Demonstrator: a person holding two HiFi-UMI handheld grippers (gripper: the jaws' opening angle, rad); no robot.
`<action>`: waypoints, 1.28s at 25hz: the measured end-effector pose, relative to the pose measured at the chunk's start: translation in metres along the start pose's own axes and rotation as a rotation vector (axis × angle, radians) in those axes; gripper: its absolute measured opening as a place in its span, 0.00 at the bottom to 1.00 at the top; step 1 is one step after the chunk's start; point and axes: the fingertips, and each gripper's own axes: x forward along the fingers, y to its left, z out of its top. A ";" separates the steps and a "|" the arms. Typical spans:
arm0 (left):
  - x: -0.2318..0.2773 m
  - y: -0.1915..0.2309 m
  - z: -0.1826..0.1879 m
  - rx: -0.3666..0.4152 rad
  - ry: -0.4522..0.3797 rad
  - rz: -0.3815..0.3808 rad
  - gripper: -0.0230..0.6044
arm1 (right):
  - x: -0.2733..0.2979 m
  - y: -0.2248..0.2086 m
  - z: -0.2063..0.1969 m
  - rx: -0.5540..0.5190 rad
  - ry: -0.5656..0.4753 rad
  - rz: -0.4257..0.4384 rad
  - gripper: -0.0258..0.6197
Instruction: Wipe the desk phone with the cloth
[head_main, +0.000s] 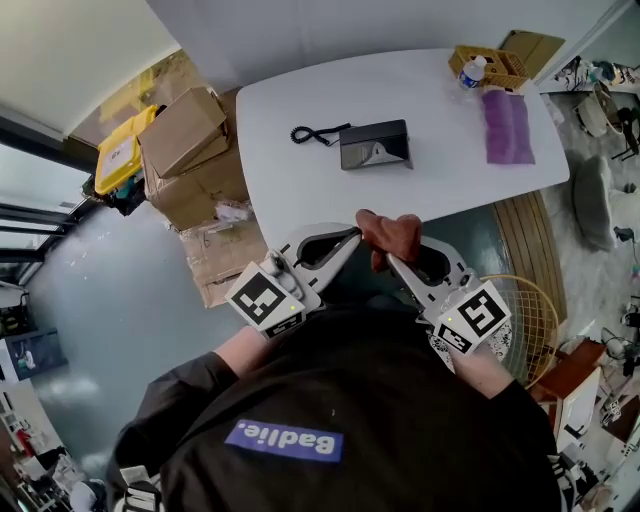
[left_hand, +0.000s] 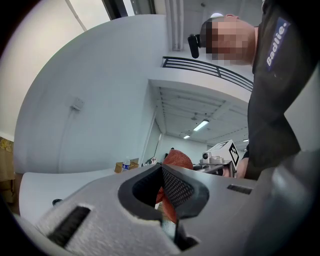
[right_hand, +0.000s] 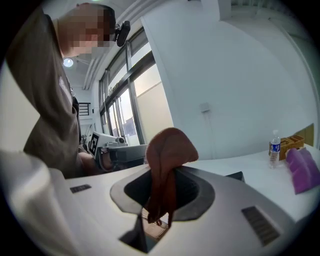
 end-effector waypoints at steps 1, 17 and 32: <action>0.003 0.003 0.001 -0.006 0.001 -0.002 0.05 | 0.002 -0.003 0.000 0.005 0.000 -0.002 0.18; 0.077 0.038 -0.004 -0.007 0.011 0.067 0.05 | 0.003 -0.105 0.001 0.037 0.017 0.044 0.18; 0.150 0.082 -0.003 -0.007 -0.003 0.127 0.05 | 0.024 -0.242 -0.031 0.086 0.067 -0.019 0.18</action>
